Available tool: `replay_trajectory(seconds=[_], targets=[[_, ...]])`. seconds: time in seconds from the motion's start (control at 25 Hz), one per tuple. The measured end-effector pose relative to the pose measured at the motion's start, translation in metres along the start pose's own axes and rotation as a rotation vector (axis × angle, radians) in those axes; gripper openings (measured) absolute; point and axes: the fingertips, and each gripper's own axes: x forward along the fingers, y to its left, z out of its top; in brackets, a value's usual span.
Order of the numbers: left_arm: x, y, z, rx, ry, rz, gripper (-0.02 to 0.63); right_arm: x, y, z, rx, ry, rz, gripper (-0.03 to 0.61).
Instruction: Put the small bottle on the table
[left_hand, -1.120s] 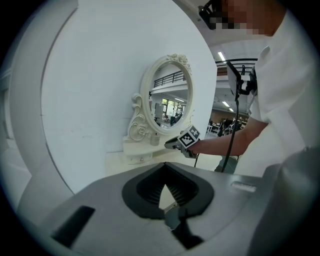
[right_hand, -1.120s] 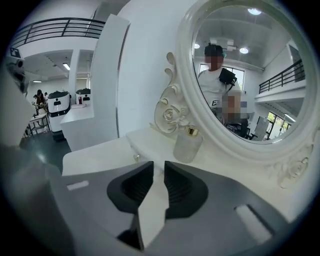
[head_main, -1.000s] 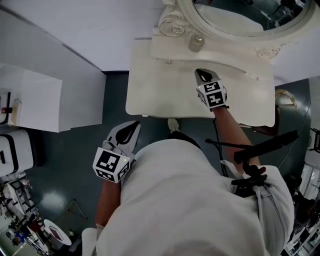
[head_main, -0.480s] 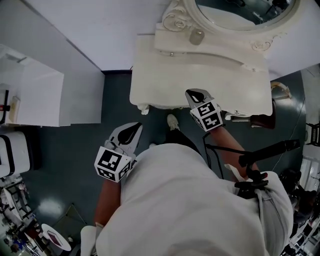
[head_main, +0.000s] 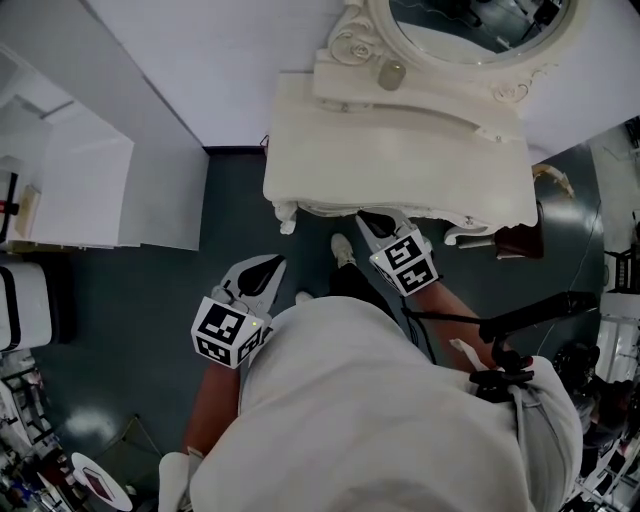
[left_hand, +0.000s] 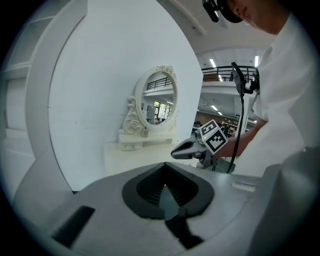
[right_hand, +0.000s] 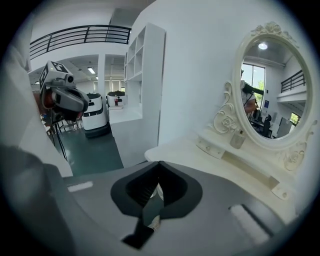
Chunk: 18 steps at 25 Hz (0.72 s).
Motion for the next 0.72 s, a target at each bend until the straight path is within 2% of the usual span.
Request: replay_trajectory(seconds=[0.32,0.72], targets=[[-0.021,-0.010,-0.012,0.016,-0.007,-0.006,0.003,-0.011,0.037,0.004,-0.021,-0.027,0.028,0.001],[-0.034,-0.018,-0.021,0.026,-0.004,-0.014,0.003,-0.021,0.059,0.001,-0.045,-0.013,0.035,0.000]])
